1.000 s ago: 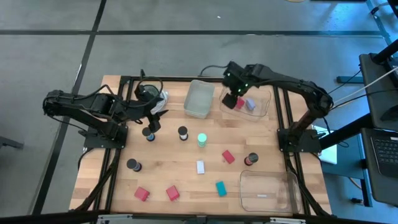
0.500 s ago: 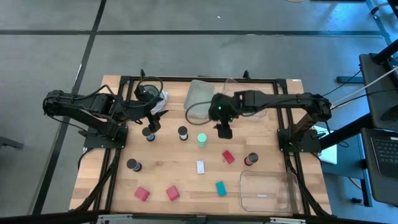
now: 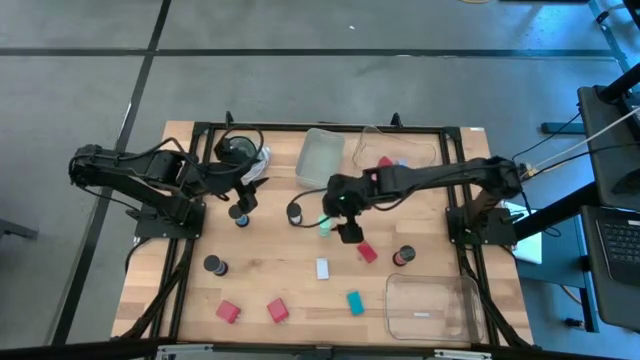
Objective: Pick & Place Office items
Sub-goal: Put the green hourglass into the gray bin
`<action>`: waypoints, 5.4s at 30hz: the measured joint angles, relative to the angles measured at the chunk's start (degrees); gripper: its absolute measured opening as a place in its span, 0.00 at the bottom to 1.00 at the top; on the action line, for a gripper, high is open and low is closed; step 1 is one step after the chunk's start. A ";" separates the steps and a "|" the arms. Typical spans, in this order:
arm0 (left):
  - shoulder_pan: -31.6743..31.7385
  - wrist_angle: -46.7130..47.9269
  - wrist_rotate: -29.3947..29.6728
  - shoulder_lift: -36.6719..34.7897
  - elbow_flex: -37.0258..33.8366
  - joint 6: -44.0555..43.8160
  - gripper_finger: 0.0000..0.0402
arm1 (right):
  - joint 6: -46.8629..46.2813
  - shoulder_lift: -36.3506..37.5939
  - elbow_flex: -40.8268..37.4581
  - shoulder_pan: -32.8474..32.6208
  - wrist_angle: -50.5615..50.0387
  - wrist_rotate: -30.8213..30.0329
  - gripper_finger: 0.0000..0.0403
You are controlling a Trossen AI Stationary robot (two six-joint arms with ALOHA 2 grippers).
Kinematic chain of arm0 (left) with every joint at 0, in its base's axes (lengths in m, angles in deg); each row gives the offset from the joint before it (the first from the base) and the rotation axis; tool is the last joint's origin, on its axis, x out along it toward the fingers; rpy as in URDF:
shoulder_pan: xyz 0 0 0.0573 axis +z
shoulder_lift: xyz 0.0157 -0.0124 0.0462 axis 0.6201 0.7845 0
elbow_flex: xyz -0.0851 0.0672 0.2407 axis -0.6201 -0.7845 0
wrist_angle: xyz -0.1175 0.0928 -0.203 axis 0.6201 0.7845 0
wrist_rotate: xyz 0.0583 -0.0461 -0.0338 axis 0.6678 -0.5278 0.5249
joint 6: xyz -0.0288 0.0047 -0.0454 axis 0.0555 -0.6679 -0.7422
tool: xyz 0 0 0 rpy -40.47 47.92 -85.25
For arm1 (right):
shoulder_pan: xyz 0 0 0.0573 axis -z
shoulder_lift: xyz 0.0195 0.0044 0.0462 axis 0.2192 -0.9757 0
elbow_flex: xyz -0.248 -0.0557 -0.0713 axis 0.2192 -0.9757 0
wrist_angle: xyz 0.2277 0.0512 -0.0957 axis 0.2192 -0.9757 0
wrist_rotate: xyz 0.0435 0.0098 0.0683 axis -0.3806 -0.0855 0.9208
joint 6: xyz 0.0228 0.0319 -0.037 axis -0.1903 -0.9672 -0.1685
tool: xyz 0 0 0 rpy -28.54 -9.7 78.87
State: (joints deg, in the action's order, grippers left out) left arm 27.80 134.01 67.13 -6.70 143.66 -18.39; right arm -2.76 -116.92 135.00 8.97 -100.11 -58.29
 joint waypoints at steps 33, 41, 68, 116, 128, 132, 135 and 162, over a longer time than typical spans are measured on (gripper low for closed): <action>0.02 0.38 0.24 0.02 -2.38 -2.27 0.61 | 1.54 -2.77 -11.56 2.41 20.83 0.79 0.74; 0.00 0.38 0.26 0.00 -2.38 -2.39 0.60 | 1.33 -2.76 -13.53 3.15 22.72 0.80 0.74; 0.00 0.38 0.31 -0.01 -2.40 -2.40 0.60 | 0.06 -2.74 -13.55 3.19 22.69 1.00 0.54; 0.07 0.38 3.29 -0.02 -2.40 -1.36 0.60 | -12.23 -0.75 -13.53 28.57 31.53 -13.25 0.52; 0.07 0.38 4.76 -0.02 -2.43 -1.34 0.60 | -11.85 -0.75 -13.53 28.67 30.78 -14.74 0.52; 0.07 0.38 4.74 -0.02 -2.40 -1.34 0.60 | -11.95 -1.08 -13.51 28.65 31.08 -14.89 0.52; 0.07 0.38 4.75 -0.02 -2.41 -1.34 0.60 | -12.12 -2.44 -13.51 28.62 31.46 -14.83 0.52; 0.07 0.38 4.74 -0.02 -2.40 -0.30 0.60 | -11.91 -4.03 -13.51 29.61 32.79 -13.60 0.55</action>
State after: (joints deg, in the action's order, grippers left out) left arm 27.86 134.39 71.88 -6.72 141.25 -18.70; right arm -14.68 -120.94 121.49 38.57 -67.32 -71.90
